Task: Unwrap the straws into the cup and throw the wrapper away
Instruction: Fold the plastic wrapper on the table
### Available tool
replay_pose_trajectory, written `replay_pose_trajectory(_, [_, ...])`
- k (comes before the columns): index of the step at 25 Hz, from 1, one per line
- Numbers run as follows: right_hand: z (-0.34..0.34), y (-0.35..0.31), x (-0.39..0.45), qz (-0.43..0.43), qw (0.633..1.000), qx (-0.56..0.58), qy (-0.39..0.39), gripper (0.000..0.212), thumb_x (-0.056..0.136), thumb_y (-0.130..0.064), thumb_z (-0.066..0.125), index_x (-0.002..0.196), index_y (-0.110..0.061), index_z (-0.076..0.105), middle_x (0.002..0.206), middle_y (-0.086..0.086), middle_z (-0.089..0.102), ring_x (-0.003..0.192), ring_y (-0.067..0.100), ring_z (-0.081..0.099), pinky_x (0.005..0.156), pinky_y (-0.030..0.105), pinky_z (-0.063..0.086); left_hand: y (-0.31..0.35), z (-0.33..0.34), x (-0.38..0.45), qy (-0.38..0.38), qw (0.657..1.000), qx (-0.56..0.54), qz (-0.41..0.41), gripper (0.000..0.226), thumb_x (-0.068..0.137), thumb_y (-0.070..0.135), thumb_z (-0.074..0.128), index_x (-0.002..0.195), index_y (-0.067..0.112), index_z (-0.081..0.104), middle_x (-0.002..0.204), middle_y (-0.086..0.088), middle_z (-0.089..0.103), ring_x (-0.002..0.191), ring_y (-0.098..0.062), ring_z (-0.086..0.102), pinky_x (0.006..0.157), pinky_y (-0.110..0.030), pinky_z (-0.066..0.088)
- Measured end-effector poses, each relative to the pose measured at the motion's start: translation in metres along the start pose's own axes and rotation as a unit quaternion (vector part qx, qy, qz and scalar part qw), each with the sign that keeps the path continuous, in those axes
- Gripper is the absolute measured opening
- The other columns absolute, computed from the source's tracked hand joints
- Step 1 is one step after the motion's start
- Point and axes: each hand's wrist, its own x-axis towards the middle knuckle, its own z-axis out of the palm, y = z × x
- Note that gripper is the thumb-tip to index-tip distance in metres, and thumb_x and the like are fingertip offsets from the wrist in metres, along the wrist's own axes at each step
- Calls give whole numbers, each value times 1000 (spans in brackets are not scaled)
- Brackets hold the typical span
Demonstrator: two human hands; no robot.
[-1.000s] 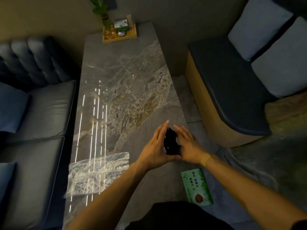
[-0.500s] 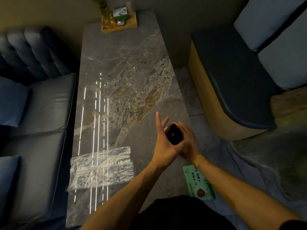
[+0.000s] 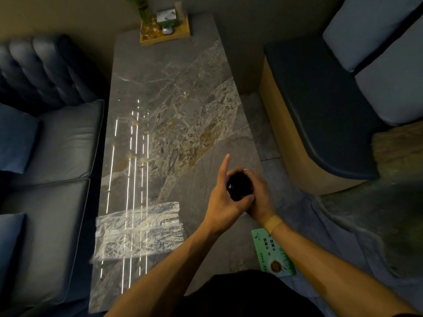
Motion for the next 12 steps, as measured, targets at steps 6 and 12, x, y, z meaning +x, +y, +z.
replay_pose_trajectory(6, [3, 12, -8, -4, 995, -90, -30, 48, 66, -48, 56, 110, -31, 51, 111, -3, 61, 103, 17, 57, 85, 31, 50, -11, -2, -4, -26, 998, -3, -61, 103, 77, 11, 72, 147, 52, 8, 143, 15, 46, 122, 12, 47, 98, -15, 45])
replay_pose_trajectory(12, [7, 14, -5, -17, 990, -140, -12, 50, 71, -41, 49, 116, -19, 54, 117, 3, 62, 117, 20, 54, 107, 49, 38, -3, 5, -5, -29, 998, 3, -51, 92, 80, 9, 68, 150, 40, 16, 142, 13, 48, 124, 9, 47, 99, -9, 41])
